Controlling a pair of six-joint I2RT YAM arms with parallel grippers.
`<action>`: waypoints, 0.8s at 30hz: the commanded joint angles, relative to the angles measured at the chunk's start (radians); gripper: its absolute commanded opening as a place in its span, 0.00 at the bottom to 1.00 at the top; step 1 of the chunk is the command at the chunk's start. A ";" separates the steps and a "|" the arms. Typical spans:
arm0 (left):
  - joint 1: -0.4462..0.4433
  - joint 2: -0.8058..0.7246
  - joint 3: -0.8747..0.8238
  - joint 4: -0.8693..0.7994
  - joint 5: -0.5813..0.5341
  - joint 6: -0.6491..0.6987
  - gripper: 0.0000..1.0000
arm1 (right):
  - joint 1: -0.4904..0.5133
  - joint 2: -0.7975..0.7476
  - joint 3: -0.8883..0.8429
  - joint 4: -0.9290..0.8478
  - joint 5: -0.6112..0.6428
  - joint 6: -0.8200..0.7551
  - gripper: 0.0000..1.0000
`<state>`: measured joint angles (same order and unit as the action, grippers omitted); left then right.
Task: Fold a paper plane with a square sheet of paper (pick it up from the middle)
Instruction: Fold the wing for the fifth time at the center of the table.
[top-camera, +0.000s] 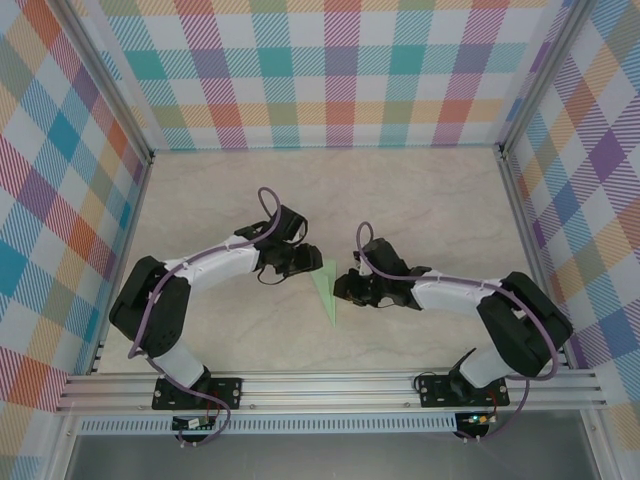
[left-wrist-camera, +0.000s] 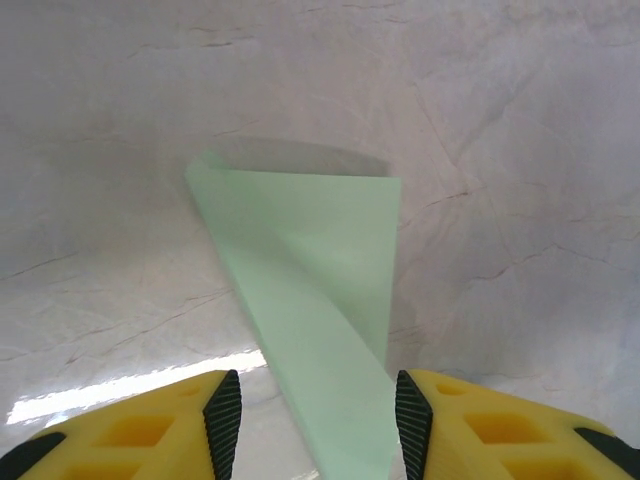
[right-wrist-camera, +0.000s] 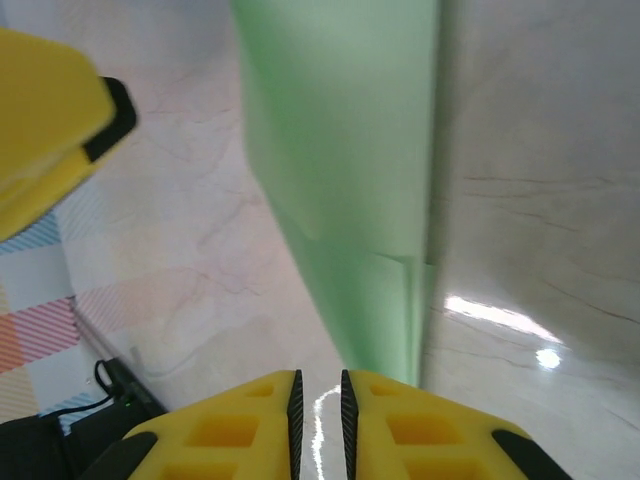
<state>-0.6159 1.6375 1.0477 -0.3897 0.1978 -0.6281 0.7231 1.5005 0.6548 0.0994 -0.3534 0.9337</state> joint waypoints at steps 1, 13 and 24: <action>-0.007 -0.040 -0.016 -0.069 -0.111 -0.045 0.45 | 0.011 0.041 0.050 0.078 -0.103 -0.023 0.19; 0.001 -0.039 -0.038 -0.033 -0.076 -0.067 0.34 | 0.021 0.251 0.089 0.072 -0.099 0.001 0.16; 0.002 0.020 -0.041 0.093 0.112 -0.071 0.33 | 0.021 0.254 0.013 0.076 -0.087 0.005 0.15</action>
<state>-0.6147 1.6299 1.0168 -0.3462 0.2321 -0.6895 0.7406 1.7535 0.7029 0.2287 -0.4576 0.9379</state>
